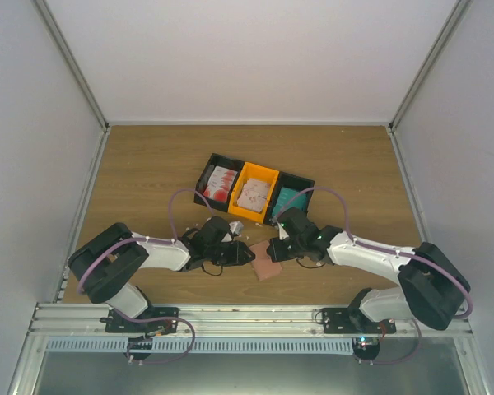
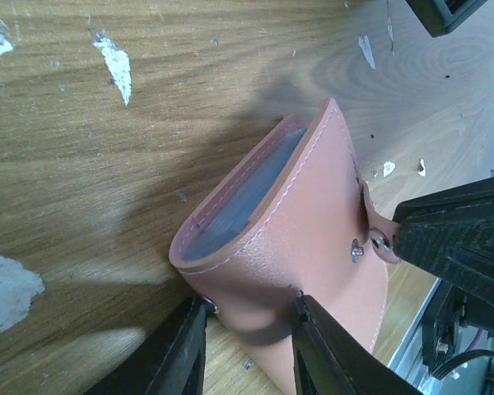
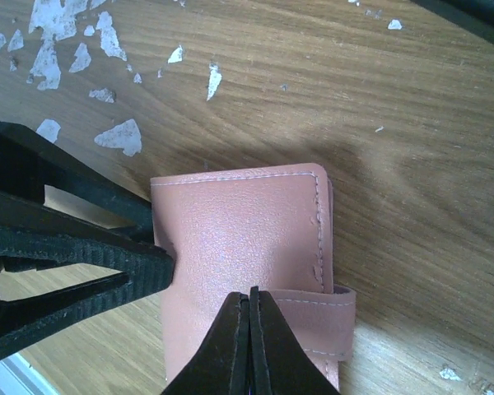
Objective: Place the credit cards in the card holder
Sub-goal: Close the card holder at the center of the board.
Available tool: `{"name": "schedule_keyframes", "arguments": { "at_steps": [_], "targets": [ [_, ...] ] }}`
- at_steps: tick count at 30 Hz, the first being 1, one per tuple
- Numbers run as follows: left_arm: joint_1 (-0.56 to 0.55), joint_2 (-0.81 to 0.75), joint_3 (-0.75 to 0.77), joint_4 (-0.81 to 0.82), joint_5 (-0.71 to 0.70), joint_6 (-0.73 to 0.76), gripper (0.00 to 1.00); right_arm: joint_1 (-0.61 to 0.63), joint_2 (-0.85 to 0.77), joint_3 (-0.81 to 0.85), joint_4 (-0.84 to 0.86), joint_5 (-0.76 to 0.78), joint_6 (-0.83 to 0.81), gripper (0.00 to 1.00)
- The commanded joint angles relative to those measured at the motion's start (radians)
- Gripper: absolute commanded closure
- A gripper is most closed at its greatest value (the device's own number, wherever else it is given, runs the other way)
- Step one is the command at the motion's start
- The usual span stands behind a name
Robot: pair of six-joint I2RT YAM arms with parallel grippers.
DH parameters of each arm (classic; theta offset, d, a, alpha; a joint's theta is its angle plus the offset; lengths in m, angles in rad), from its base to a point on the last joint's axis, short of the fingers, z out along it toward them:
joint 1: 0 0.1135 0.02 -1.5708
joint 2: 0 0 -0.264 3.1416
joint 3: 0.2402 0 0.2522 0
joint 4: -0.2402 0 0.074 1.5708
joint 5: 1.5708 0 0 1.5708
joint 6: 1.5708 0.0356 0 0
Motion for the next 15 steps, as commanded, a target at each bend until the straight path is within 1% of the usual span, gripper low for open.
{"name": "schedule_keyframes", "arguments": {
  "at_steps": [1,7,15],
  "targets": [
    [-0.012,0.029,0.004,-0.009,-0.016,0.017,0.67,0.014,0.029,0.016,0.022,-0.016,-0.022,1.00],
    [-0.015,0.029,0.003,-0.010,-0.018,0.017,0.68,0.021,0.052,0.022,0.012,0.006,-0.023,1.00],
    [-0.017,0.032,0.005,-0.008,-0.020,0.015,0.68,0.030,0.068,0.017,0.024,-0.006,-0.028,0.99]
  ]
}}
